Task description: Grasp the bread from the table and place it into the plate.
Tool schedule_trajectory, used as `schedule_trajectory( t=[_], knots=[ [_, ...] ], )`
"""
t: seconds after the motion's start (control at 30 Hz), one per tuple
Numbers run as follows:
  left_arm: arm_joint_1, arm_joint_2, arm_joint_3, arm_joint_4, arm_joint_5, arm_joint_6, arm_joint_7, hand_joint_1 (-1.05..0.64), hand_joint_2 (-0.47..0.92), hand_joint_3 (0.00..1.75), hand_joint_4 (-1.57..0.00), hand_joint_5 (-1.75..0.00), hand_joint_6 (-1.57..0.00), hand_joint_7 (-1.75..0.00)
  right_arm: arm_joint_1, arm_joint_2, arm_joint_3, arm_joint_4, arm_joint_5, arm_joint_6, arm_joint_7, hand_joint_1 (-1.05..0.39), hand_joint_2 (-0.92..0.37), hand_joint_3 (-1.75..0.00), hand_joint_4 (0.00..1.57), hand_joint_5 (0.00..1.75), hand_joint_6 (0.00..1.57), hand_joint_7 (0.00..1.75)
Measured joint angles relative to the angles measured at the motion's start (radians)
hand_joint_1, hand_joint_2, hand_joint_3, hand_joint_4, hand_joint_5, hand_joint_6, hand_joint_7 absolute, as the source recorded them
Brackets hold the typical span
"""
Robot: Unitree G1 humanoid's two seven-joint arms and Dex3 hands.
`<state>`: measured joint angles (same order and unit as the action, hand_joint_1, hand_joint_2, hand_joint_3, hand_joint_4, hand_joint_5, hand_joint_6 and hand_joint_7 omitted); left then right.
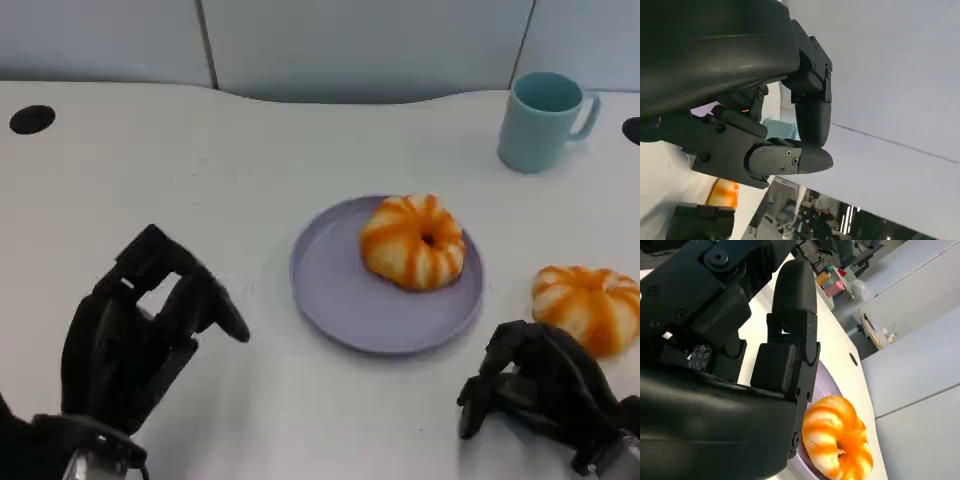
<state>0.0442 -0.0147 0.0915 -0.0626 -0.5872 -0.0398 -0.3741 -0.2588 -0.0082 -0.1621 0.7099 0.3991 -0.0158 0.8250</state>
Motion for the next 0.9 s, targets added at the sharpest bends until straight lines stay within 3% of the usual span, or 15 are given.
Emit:
schedule_trajectory(
  t=[0.27,0.67,0.9],
  knots=[
    [0.181,-0.059,0.017,-0.041,-0.052,0.005,-0.032,-0.52,0.92,0.38,-0.87,-1.75,-0.55,-1.75,-0.004,-0.003,-0.001,0.008,-0.003,-0.009,-0.005,-1.05,-0.51,0.00,1.57,0.66,1.57,0.48],
    [0.191,-0.059,0.043,0.069,-0.041,-0.020,-0.117,-0.51,0.92,0.29,-0.86,-1.75,-0.57,-1.75,-0.020,-0.012,-0.017,0.052,-0.002,-0.024,0.003,-1.05,-0.53,-0.01,1.57,0.65,1.57,0.46],
    [0.160,-0.060,0.058,0.124,-0.039,-0.026,-0.144,-0.50,0.92,0.33,-0.86,-1.75,-0.55,-1.75,-0.036,-0.011,-0.022,0.086,-0.005,-0.052,0.005,-1.05,-0.53,-0.01,1.57,0.65,1.57,0.46]
  ],
)
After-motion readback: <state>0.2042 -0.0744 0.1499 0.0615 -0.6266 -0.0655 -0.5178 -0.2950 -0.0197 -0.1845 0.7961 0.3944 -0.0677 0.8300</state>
